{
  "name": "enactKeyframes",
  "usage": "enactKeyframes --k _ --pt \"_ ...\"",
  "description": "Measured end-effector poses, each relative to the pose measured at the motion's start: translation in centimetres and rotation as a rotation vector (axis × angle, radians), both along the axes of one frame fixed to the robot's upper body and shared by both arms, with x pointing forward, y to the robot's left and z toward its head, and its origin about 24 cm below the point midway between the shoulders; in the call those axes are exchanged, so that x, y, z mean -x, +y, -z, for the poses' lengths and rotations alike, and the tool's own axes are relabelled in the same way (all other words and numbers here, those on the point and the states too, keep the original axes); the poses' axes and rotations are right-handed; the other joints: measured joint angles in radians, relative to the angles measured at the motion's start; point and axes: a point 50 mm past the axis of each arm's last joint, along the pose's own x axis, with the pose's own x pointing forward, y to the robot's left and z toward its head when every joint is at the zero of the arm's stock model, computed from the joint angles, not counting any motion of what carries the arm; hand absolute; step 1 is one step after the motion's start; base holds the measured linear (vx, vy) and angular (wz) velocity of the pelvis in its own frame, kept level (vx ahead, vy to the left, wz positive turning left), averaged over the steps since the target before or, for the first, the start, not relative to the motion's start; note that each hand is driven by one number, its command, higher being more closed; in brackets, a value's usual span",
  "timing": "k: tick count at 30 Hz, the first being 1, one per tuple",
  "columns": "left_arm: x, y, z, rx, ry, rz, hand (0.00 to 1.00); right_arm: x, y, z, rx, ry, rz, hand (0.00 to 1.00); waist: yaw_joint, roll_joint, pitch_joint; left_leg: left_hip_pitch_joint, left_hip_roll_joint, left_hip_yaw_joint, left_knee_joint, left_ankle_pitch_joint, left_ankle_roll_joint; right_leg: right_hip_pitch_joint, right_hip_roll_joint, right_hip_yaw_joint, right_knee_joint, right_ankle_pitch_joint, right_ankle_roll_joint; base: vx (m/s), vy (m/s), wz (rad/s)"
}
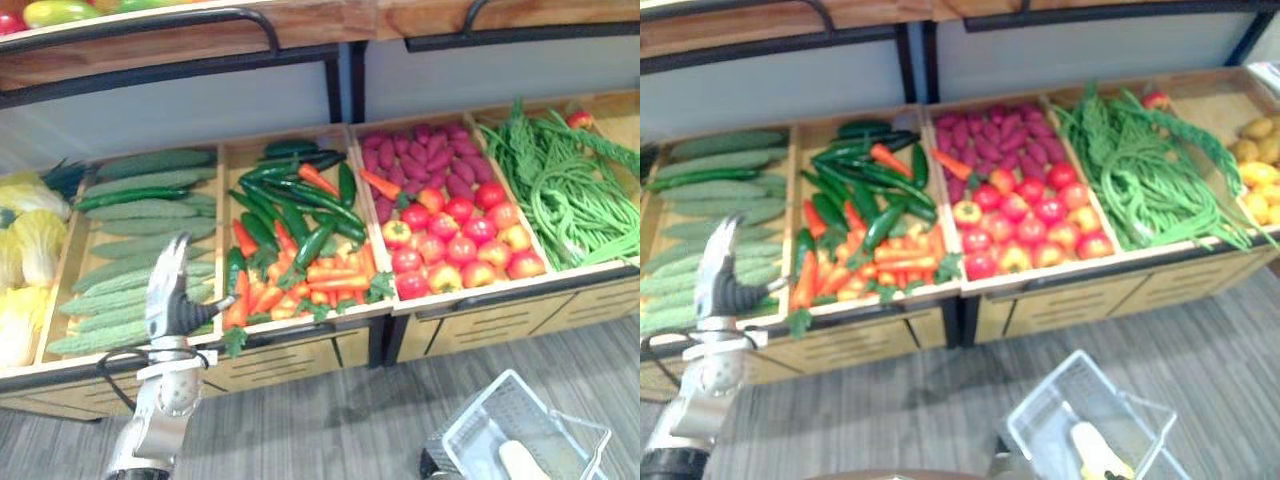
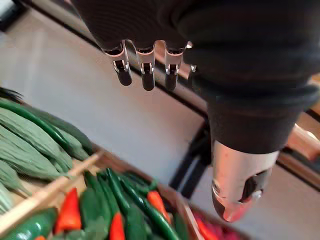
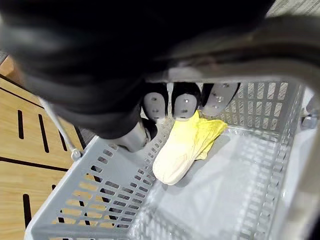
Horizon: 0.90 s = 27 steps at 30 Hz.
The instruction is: Pick vegetable in the basket
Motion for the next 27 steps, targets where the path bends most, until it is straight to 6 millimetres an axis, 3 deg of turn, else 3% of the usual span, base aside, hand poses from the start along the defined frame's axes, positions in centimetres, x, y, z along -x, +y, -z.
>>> enactKeyframes --k 7,14,19,27 --pt "-1.9 -2.6 0.8 -0.164 0.160 0.241 0.00 -0.3 -0.2 -0.3 0.013 -0.020 -0.026 1.00 -0.023 0.005 0.029 0.026 -0.009 0.059 0.001 0.000 0.000 -0.015 0.001 0.061 0.011 0.002 0.001 0.00 -0.021 -0.27" --pt "-3.7 -5.6 1.3 -0.286 0.229 0.416 0.00 -2.2 -0.5 -1.2 0.065 -0.076 -0.115 1.00 -0.019 0.006 0.063 0.009 -0.005 0.142 0.012 -0.026 -0.006 -0.099 0.008 0.141 0.065 0.003 0.002 -0.06 -0.026 -0.28" --pt "-5.2 -6.8 1.6 -0.373 0.265 0.469 0.00 -3.4 -0.7 -1.9 0.100 -0.112 -0.168 1.00 -0.014 0.002 0.083 -0.011 0.000 0.173 0.031 -0.030 -0.012 -0.135 0.014 0.167 0.089 0.003 0.002 -0.04 -0.047 -0.13" --pt "-7.5 -7.3 -0.2 -0.418 0.227 0.440 0.00 -4.4 -0.5 -2.3 0.117 -0.143 -0.207 1.00 0.006 -0.013 0.105 -0.058 0.015 0.199 0.061 -0.038 -0.022 -0.173 0.018 0.175 0.092 0.006 0.000 -0.02 -0.046 -0.02"
